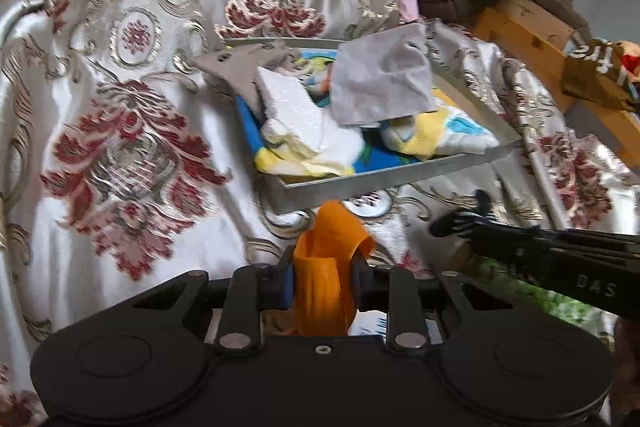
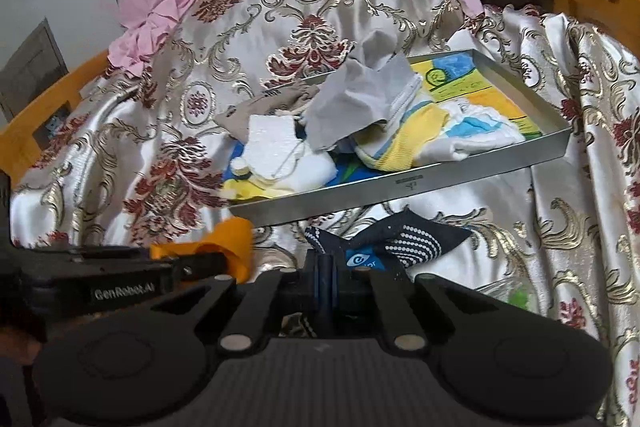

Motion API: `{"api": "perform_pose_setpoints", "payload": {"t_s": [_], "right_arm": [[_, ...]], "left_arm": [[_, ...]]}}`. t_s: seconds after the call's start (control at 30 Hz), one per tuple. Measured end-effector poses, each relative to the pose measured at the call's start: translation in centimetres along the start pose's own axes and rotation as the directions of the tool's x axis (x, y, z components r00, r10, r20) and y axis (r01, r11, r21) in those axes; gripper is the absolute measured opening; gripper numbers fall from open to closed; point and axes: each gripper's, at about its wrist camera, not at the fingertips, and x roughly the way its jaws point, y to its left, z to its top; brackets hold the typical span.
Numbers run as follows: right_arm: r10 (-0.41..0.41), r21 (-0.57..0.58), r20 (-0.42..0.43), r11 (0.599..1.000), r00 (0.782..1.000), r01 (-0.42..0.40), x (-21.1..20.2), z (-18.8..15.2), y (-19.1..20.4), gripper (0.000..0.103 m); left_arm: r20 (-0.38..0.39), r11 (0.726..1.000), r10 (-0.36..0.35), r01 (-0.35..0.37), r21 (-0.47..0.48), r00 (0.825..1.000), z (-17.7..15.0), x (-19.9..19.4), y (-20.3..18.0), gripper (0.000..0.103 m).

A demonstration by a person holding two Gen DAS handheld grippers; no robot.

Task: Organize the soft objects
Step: 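Carry the orange band and striped sock over the tray and lower them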

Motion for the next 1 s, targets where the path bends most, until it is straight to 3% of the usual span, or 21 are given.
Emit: {"api": "perform_pose_setpoints", "payload": {"t_s": [0.33, 0.63, 0.83, 1.0], "right_arm": [[0.108, 0.089, 0.015, 0.99, 0.994, -0.109, 0.7, 2.1, 0.1, 0.006], [0.156, 0.061, 0.124, 0.984, 0.98, -0.165, 2.0, 10.3, 0.4, 0.006], [0.141, 0.007, 0.21, 0.989, 0.968, -0.146, 4.1, 16.7, 0.9, 0.006], [0.07, -0.041, 0.187, 0.997, 0.98, -0.064, 6.7, 19.2, 0.7, 0.006]], "left_arm": [[0.075, 0.999, -0.046, 0.046, -0.003, 0.996, 1.8, -0.5, -0.8, 0.027], [0.237, 0.998, -0.061, 0.058, 0.019, 0.97, 7.3, 0.1, -0.2, 0.027], [0.311, 0.999, -0.036, 0.021, 0.05, 0.95, 10.9, 2.6, -0.1, 0.028], [0.306, 0.999, -0.022, 0.007, 0.051, 0.952, 12.0, 4.6, 0.1, 0.03]]}}
